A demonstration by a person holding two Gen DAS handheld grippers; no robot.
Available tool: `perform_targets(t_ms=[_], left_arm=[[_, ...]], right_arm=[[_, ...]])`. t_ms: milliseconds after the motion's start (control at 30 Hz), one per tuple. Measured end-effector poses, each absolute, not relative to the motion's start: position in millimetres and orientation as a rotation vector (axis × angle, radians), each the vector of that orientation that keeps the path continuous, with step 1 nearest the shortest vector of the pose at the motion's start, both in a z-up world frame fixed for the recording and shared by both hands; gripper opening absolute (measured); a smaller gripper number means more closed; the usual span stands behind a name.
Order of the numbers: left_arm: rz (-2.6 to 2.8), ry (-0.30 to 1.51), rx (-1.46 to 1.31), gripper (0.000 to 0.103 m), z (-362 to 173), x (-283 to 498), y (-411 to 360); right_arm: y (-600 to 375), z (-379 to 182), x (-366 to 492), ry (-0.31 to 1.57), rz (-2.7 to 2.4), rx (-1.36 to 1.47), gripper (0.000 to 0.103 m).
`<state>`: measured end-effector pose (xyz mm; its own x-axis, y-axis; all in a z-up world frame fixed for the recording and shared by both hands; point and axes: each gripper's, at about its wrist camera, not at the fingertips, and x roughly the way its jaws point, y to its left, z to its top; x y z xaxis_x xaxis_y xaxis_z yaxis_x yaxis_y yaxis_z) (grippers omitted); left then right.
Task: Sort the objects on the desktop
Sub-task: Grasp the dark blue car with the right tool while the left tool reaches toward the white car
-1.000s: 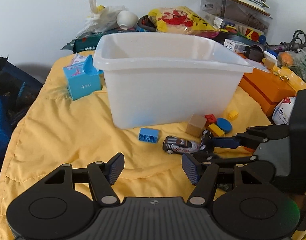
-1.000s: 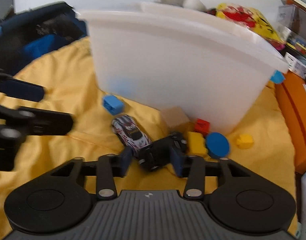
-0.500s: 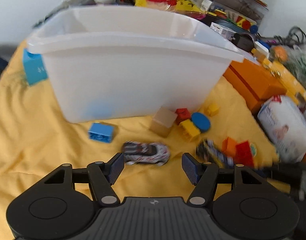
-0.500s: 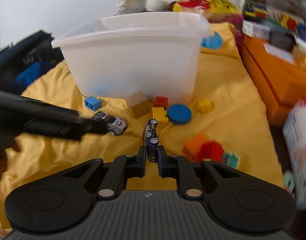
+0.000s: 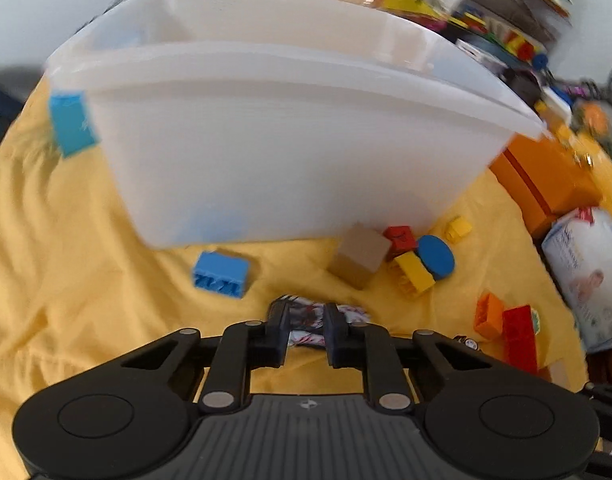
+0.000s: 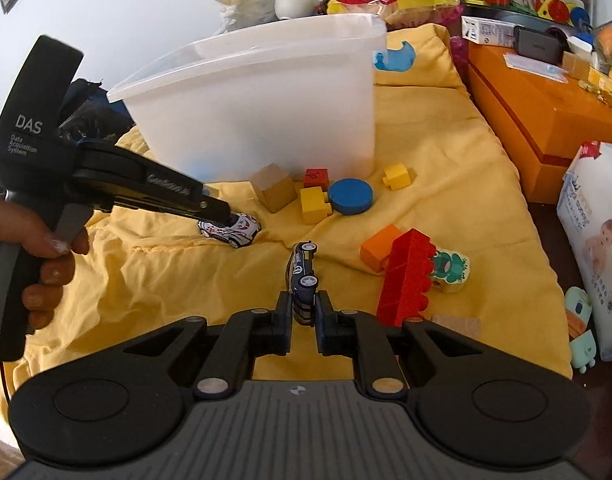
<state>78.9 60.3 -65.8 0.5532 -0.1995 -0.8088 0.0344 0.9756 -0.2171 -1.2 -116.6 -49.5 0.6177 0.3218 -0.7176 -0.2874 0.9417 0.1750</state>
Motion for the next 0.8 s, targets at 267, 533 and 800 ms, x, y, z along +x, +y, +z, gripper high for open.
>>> perform_targets(t_ms=[267, 533, 800], left_arm=[[-0.088, 0.967, -0.326, 0.033, -65.4, 66.5, 79.1], [-0.086, 1.007, -0.454, 0.051, -65.8, 77.8, 59.9], [0.114, 1.075, -0.453, 0.067, -70.3, 105.4, 50.5]], right_arm=[[-105.5, -48.8, -4.4, 0.828, 0.383, 0.013, 0.013], [-104.7, -46.4, -9.6, 0.817, 0.376, 0.013, 0.013], [-108.0, -46.8, -19.5, 0.818, 0.351, 0.025, 0.013]])
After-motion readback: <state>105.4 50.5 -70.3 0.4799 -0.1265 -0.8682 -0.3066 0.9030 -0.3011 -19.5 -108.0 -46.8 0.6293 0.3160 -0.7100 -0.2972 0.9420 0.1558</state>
